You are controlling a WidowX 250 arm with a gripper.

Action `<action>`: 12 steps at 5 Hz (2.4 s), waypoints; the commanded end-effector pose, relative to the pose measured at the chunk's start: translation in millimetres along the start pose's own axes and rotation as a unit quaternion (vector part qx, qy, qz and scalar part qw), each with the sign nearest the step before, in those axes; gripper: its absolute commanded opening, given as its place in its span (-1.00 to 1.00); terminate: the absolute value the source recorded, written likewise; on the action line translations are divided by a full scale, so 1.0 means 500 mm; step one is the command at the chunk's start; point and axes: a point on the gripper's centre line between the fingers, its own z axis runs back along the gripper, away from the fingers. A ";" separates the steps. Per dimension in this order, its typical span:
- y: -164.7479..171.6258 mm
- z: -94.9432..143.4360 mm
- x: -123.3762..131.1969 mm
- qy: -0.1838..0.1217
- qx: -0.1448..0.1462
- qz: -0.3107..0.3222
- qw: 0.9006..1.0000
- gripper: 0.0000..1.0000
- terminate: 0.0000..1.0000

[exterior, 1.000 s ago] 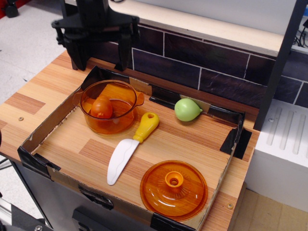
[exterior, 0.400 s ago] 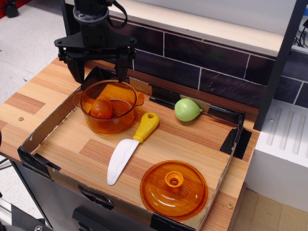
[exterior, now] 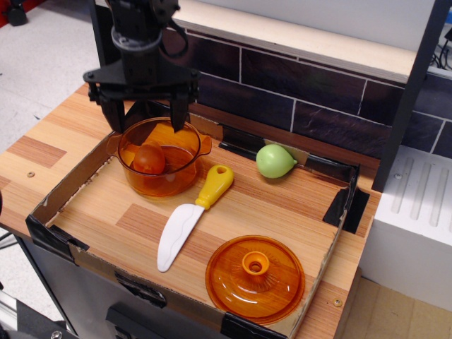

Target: Take carrot out of pot

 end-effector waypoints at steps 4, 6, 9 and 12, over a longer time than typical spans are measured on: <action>-0.011 -0.039 -0.005 -0.020 0.004 0.022 1.000 1.00 -1.00; -0.007 -0.051 -0.014 -0.019 0.014 0.028 0.999 1.00 -1.00; -0.012 -0.068 -0.024 -0.014 0.023 0.036 0.999 1.00 -1.00; -0.015 -0.036 -0.014 -0.038 0.001 0.068 0.997 -1.00 -1.00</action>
